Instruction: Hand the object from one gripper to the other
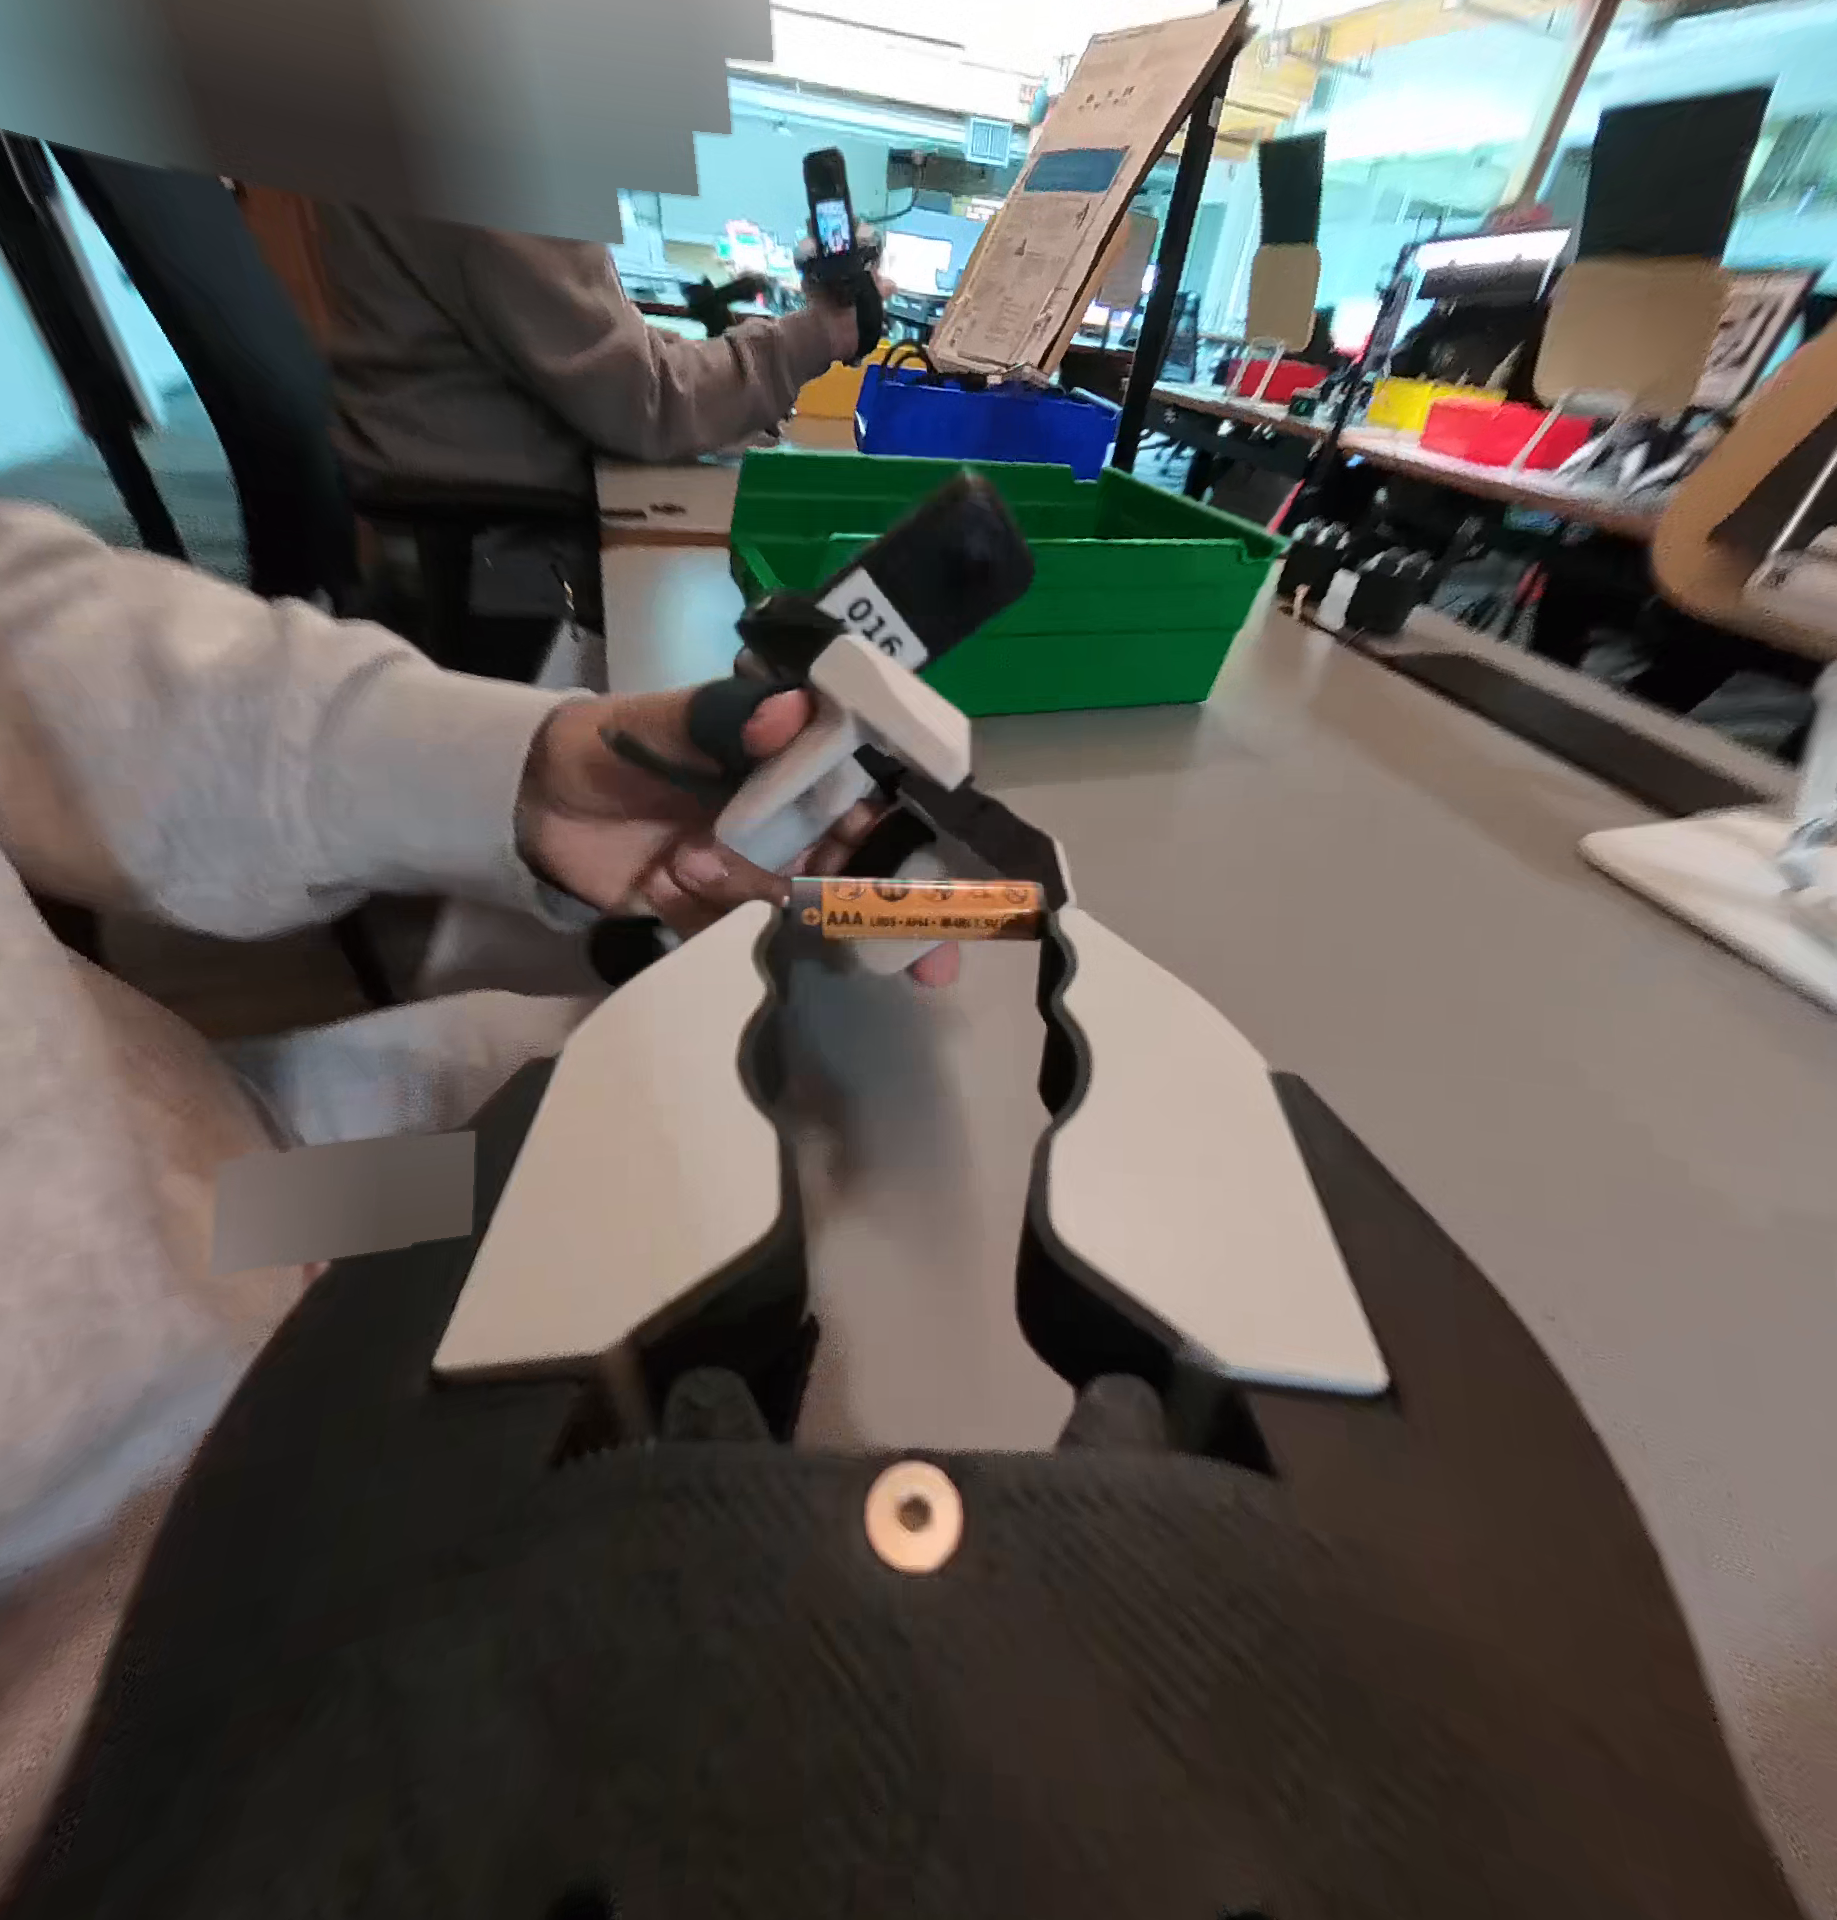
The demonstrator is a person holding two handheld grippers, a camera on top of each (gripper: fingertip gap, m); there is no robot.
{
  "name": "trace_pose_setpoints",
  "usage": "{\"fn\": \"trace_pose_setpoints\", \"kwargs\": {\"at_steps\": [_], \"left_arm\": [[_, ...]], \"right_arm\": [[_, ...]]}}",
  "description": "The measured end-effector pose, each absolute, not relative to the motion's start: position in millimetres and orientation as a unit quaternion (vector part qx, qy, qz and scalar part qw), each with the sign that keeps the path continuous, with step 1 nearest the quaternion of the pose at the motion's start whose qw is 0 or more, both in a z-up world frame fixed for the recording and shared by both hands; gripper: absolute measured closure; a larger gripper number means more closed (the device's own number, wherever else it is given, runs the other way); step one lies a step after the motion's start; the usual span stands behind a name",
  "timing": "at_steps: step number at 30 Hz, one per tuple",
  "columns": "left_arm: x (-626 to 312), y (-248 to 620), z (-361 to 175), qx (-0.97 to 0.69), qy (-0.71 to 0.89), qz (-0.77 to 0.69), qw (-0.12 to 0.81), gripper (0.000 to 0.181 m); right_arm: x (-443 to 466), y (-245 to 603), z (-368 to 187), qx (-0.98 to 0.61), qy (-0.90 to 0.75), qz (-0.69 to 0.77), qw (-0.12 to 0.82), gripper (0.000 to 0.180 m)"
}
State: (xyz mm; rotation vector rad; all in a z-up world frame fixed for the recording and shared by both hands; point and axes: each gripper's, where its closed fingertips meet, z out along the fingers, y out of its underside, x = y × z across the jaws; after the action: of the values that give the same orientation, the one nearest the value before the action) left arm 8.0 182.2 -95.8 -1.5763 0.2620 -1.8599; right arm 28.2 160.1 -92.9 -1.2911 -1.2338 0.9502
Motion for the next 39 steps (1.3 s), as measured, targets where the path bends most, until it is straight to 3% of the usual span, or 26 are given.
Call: {"fn": "trace_pose_setpoints", "kwargs": {"at_steps": [1, 7, 15, 25, 27, 30, 34, 39], "left_arm": [[8.1, 181.4, -95.6, -0.617, 0.128, -0.683, 0.37, 0.142], [23.4, 165.9, -100.9, -0.638, 0.328, -0.473, 0.512, 0.147], [37.8, 157.7, -108.3, -0.605, 0.451, -0.297, 0.585, 0.15], [44.6, 150.1, -112.8, -0.601, 0.472, -0.304, 0.569, 0.169], [44.1, 151.0, -112.8, -0.606, 0.466, -0.31, 0.565, 0.169], [38.9, 157.0, -110.4, -0.617, 0.441, -0.323, 0.566, 0.17], [32.8, 161.2, -104.6, -0.626, 0.403, -0.369, 0.557, 0.171], [32.5, 157.0, -97.2, -0.62, 0.371, -0.442, 0.531, 0.171]], "right_arm": [[28.4, 160.4, -91.9, -0.554, -0.501, 0.421, 0.514, 0.133], [29.5, 155.6, -96.7, -0.633, -0.399, 0.577, 0.327, 0.133], [30.3, 145.0, -92.8, -0.623, -0.304, 0.704, 0.155, 0.133], [25.8, 139.0, -99.7, -0.624, -0.287, 0.72, 0.099, 0.133], [25.5, 139.5, -100.7, -0.623, -0.294, 0.716, 0.109, 0.135], [25.2, 148.1, -97.6, -0.623, -0.296, 0.707, 0.158, 0.12], [37.2, 173.9, -76.2, -0.594, -0.275, 0.69, 0.308, 0.119], [48.8, 173.1, -51.1, -0.522, -0.364, 0.582, 0.507, 0.138]]}}
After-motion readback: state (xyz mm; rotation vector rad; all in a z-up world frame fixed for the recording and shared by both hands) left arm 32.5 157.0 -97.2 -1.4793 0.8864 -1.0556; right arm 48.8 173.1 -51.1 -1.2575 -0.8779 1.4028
